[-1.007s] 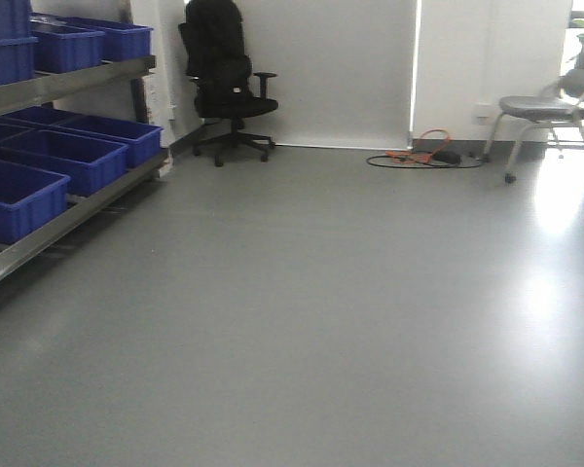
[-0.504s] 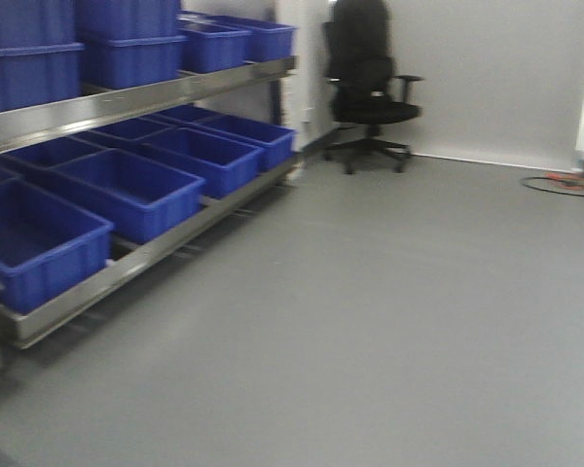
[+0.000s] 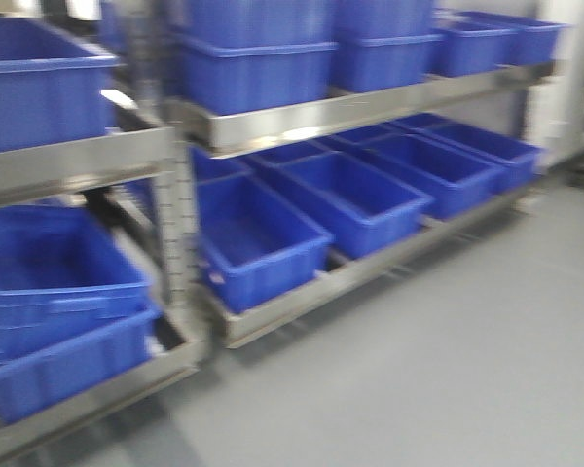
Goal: Pick and sort blue part to right shelf
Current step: 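Turn and drive the base up to the shelf of blue bins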
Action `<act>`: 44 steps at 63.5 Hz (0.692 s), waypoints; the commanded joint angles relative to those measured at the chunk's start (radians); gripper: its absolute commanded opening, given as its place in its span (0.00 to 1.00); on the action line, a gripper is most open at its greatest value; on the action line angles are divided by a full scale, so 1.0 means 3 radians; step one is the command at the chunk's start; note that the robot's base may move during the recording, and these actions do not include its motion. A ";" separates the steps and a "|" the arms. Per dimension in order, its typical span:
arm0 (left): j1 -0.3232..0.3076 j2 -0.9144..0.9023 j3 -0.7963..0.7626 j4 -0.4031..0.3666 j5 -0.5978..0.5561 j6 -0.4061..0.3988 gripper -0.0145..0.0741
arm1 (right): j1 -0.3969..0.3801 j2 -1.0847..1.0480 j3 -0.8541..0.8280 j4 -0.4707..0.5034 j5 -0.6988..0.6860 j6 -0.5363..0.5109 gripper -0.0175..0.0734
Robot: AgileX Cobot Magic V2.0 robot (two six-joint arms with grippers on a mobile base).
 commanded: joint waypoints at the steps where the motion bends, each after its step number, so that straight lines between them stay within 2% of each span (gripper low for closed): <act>1: 0.0001 0.0025 -0.0100 -0.0026 -0.0304 -0.0003 0.56 | -0.0021 0.0017 -0.0100 -0.0020 -0.0294 -0.0033 0.62; 44: 0.0001 0.0025 -0.0100 -0.0026 -0.0304 -0.0003 0.56 | -0.0021 0.0017 -0.0100 -0.0020 -0.0294 -0.0033 0.62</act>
